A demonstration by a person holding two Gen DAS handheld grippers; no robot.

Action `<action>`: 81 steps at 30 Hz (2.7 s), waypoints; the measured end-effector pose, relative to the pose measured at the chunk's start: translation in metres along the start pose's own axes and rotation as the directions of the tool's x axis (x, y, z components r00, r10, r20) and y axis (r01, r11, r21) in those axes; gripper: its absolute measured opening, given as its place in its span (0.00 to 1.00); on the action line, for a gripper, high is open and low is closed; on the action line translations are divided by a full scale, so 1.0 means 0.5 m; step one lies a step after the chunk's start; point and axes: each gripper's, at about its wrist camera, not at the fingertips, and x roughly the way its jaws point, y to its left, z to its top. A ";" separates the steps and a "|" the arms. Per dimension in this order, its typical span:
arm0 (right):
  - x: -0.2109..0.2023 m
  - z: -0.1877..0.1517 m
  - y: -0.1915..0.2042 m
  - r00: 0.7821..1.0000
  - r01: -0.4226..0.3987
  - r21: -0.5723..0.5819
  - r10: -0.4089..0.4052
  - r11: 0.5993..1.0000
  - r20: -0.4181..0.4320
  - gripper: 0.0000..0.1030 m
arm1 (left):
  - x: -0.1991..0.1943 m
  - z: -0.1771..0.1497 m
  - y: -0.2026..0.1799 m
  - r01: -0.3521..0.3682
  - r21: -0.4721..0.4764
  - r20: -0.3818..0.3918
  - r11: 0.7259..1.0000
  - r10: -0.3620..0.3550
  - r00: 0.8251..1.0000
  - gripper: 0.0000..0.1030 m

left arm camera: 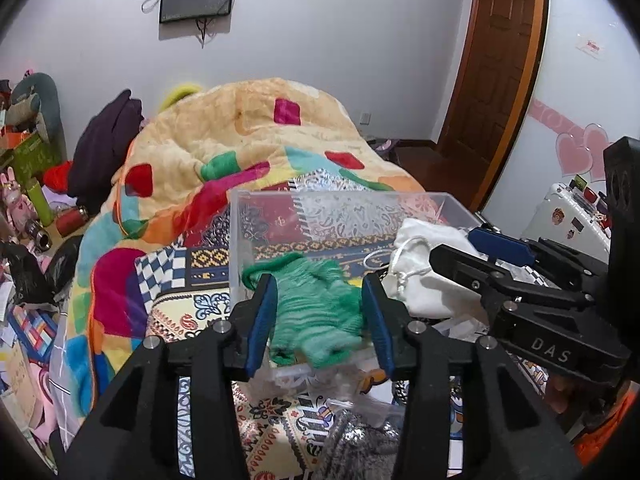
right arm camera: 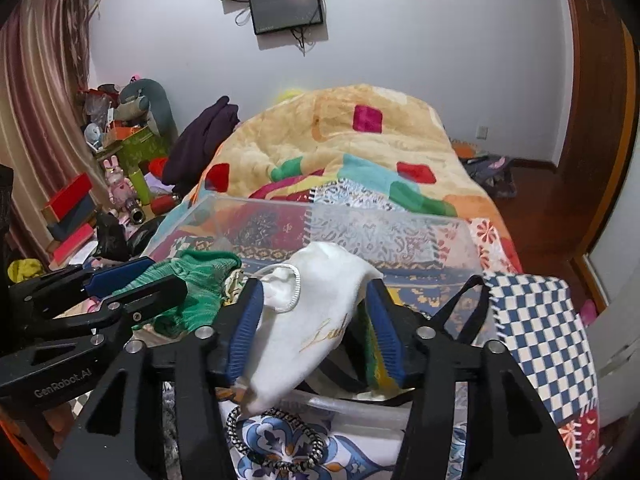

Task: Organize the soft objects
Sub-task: 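Place the glove in the box with left tool while right tool drops the pouch, then grasp the bagged grey knit item with the left tool, then lower the bagged grey item into the box with the left tool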

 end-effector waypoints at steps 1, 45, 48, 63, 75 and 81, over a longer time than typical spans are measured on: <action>-0.008 0.001 0.001 1.000 0.001 -0.006 -0.001 1.000 0.006 0.49 | -0.010 0.000 -0.003 -0.003 0.003 0.013 1.000 0.003 1.000 0.48; -0.008 -0.152 -0.022 0.968 -0.136 0.096 0.153 0.986 -0.198 0.10 | -0.026 -0.196 -0.054 0.086 0.043 -0.179 0.995 -0.077 0.981 0.59; -0.015 -0.152 -0.023 0.972 -0.135 0.087 0.149 0.987 -0.182 0.08 | -0.029 -0.196 -0.052 0.096 0.045 -0.173 0.994 -0.087 0.981 0.45; -0.099 -0.130 -0.015 0.990 -0.130 0.012 0.130 0.991 -0.049 0.07 | -0.121 -0.146 -0.040 0.084 0.035 -0.026 0.996 -0.083 0.996 0.32; -0.174 -0.055 0.007 0.985 -0.110 -0.048 0.116 0.993 0.128 0.07 | -0.165 -0.044 -0.040 0.059 0.047 0.140 0.997 -0.065 0.988 0.32; -0.180 -0.005 -0.006 0.972 -0.082 -0.019 0.084 0.996 0.220 0.07 | -0.133 0.001 -0.038 0.046 0.044 0.146 0.998 -0.052 0.988 0.32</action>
